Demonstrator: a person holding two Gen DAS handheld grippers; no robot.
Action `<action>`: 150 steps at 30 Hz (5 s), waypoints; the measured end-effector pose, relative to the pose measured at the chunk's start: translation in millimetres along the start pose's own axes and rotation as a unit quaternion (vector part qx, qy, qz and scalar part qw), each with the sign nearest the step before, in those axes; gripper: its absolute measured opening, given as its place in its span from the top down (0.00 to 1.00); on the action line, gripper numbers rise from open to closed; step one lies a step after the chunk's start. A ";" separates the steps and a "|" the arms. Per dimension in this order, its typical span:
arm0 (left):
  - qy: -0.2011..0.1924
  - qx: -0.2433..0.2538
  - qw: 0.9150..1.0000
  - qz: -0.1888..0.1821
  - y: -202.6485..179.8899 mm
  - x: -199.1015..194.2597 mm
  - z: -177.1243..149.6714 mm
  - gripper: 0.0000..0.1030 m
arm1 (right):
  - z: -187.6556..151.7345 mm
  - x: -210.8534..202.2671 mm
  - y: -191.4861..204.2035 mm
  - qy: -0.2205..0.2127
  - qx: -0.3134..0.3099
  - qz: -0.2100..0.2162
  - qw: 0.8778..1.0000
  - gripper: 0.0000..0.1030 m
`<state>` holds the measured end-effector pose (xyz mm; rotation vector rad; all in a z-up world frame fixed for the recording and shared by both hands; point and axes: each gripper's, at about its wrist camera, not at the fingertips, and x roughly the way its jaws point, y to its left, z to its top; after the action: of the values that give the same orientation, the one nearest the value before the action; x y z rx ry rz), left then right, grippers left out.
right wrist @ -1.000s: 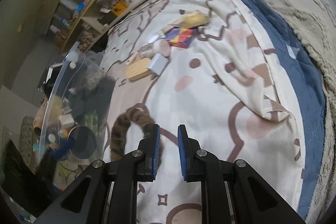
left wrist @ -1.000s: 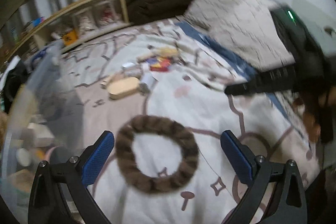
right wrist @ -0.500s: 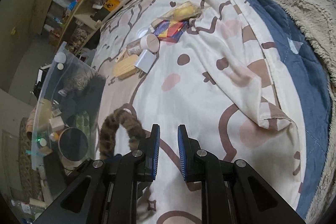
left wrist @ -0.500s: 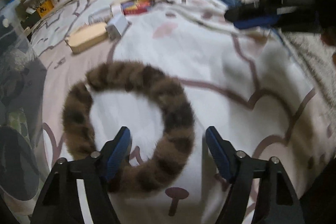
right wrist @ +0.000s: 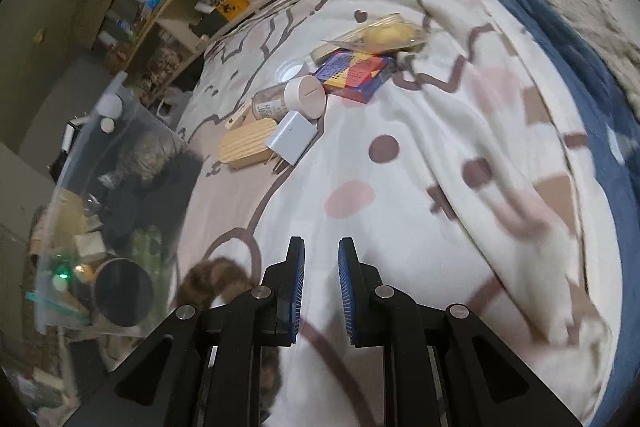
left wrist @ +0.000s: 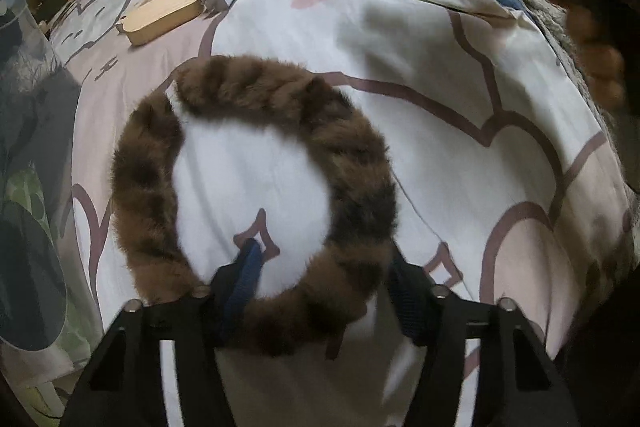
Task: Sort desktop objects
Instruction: 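Close the left tool on the headband while the right tool moves away, then grasp the white rectangular block with the right tool while the left tool holds the headband, then lift the white block with the right tool while the left tool holds the headband, then carry the white block and fur headband over the clear bin with both tools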
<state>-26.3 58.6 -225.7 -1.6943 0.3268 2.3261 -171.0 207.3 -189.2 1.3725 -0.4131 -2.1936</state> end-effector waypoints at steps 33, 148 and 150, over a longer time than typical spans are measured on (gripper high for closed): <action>-0.030 -0.009 0.995 -0.098 -7.9 -20.4 18.9 0.83 | 64.0 132.1 81.3 0.048 -0.394 -0.114 0.911 0.41; -0.336 0.007 0.942 0.017 0.4 -235.3 41.3 0.89 | -70.7 -141.1 29.2 -0.128 0.010 0.063 0.990 0.50; -0.348 -0.005 0.937 0.017 9.5 -248.7 40.7 0.89 | -70.2 -143.2 33.6 -0.131 0.001 0.061 0.990 0.50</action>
<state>7.7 46.6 23.9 -0.7669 0.1979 2.7543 -48.3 262.5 -97.1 1.0328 -0.5778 -2.2763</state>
